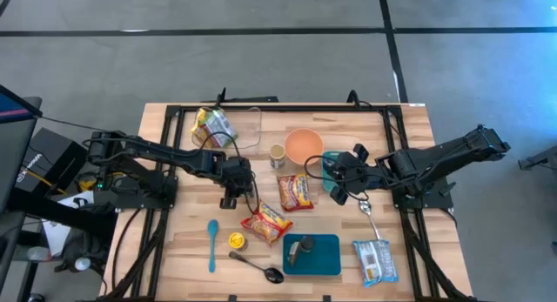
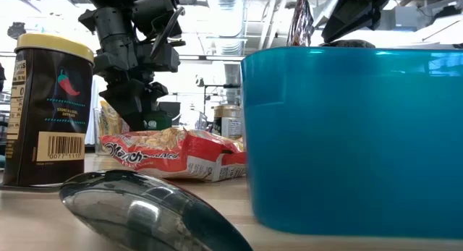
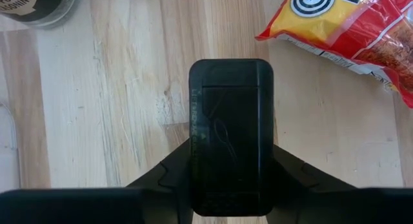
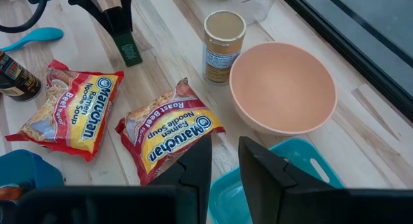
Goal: Pick & Place Food Item
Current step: Put the black seasoning can into the blue bin
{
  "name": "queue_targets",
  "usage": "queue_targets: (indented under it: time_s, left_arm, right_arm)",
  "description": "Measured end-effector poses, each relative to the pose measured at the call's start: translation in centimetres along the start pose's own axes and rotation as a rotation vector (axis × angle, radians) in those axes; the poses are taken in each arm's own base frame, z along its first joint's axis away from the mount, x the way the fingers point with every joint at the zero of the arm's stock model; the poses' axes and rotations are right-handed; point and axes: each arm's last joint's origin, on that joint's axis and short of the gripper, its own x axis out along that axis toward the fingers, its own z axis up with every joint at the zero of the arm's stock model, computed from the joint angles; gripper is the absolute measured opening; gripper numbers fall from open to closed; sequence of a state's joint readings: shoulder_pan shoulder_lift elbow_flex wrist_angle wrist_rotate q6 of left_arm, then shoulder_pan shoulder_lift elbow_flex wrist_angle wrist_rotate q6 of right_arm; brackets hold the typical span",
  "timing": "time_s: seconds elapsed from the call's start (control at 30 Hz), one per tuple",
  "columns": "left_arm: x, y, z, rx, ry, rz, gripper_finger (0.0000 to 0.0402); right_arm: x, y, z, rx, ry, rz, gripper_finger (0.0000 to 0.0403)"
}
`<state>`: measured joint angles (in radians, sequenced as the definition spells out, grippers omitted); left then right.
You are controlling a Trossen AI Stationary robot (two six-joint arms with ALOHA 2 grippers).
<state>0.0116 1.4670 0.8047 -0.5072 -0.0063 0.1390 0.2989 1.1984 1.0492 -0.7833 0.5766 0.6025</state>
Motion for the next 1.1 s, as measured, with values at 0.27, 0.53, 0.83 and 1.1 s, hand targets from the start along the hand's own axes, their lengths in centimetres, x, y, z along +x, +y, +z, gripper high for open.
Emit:
queue_targets:
  time_s: [0.27, 0.53, 0.83, 1.1]
  left_arm:
    - [0.00, 0.01, 0.10, 0.001, -0.010, 0.001, 0.0127]
    - [-0.01, 0.04, 0.35, 0.001, -0.037, 0.002, 0.0120]
    - [-0.01, 0.04, 0.35, 0.001, -0.037, 0.003, 0.0120]
    - [-0.01, 0.05, 0.35, 0.001, -0.036, 0.007, 0.0121]
  right_arm:
    - [0.00, 0.03, 0.05, 0.004, -0.005, 0.003, 0.0072]
    - [0.00, 0.04, 0.05, 0.004, -0.005, 0.003, 0.0072]
    - [0.00, 0.03, 0.05, 0.004, -0.004, 0.003, 0.0072]
    - [0.00, 0.03, 0.05, 0.004, -0.004, 0.003, 0.0072]
